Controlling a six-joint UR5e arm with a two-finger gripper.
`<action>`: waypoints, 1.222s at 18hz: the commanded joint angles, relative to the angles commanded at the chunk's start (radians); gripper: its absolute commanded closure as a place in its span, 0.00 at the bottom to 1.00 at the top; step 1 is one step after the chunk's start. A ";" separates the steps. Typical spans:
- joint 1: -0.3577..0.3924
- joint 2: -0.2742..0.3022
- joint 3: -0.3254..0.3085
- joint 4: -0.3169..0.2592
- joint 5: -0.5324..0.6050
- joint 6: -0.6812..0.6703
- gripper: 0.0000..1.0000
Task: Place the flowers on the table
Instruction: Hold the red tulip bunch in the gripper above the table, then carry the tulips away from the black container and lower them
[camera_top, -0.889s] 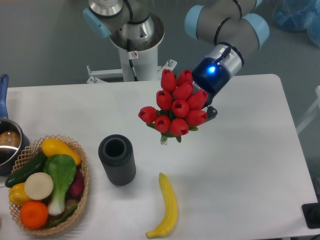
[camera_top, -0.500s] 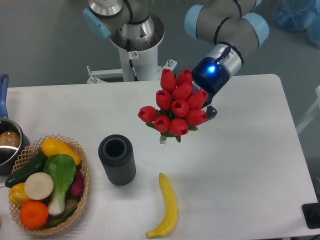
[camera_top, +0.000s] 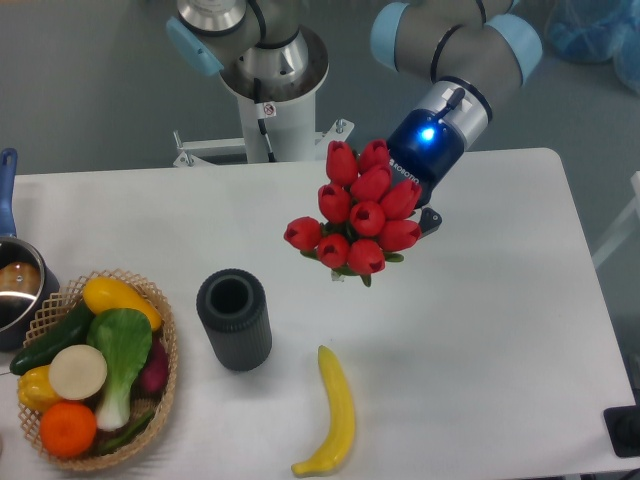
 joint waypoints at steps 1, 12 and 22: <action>0.000 0.005 0.000 -0.001 0.029 -0.002 0.60; -0.003 0.091 0.000 -0.003 0.599 -0.028 0.60; -0.005 0.020 0.041 -0.008 1.055 -0.018 0.60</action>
